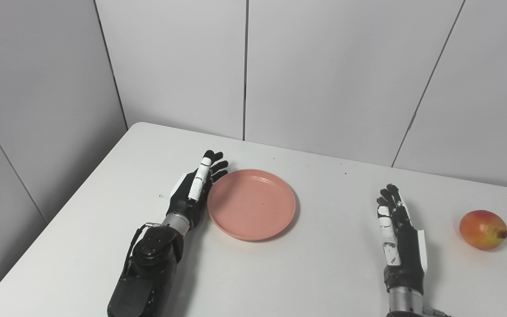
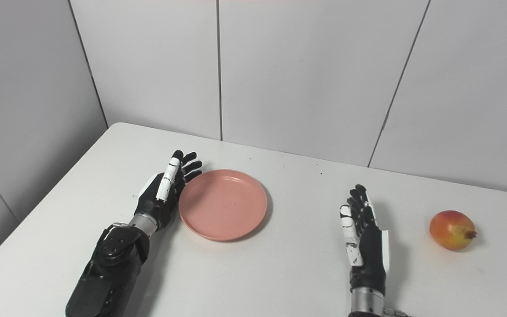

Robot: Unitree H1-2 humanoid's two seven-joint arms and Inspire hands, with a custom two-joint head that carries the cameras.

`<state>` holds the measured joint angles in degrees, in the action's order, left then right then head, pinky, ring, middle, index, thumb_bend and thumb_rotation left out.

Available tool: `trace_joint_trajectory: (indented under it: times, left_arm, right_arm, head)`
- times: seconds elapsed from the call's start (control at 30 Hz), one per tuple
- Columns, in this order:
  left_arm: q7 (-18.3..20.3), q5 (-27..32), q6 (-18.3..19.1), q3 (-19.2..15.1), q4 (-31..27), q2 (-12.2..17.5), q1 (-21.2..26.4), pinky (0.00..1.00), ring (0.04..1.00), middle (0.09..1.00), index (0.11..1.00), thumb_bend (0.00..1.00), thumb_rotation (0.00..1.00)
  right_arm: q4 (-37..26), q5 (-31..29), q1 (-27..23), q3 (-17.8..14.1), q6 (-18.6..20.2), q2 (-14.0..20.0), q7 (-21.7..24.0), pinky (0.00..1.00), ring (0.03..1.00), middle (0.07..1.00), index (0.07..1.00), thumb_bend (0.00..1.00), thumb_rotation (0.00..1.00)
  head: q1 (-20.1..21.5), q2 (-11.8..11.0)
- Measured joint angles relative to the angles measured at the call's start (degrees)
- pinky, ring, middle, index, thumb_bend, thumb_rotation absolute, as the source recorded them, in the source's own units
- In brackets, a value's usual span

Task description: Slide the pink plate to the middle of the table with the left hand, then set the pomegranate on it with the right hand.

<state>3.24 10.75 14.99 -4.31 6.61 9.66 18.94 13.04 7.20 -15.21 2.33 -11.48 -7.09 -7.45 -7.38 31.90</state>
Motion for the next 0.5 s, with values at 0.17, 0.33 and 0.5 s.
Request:
trace_joint_trajectory:
  times: [0.17,0.33,0.5]
  left_arm:
    - [-0.02,-1.07,1.59,0.52,-1.28,-0.45,-0.04,0.9,0.902,0.907,0.894,0.63,1.0]
    - [0.07,-1.12,3.4,1.15,-2.85,-1.27,-0.29,0.92,0.917,0.923,0.908,0.64,1.0]
    - [0.57,-1.39,3.4,2.24,-3.71,-1.26,-0.88,0.91,0.921,0.93,0.917,0.62,1.0]
  right_arm:
    - [0.0,0.29,0.01,0.21,0.05,-0.2,-0.25,0.92,0.898,0.904,0.908,0.51,0.88]
    - [0.0,0.72,0.01,0.46,0.37,-0.59,-0.31,0.89,0.888,0.896,0.903,0.52,0.89]
    - [-0.1,1.41,0.26,0.79,0.8,-1.56,-1.15,0.9,0.888,0.893,0.898,0.51,0.93]
  head:
    - [1.67,0.26]
    - [4.31,0.35]
    - [7.29,0.7]
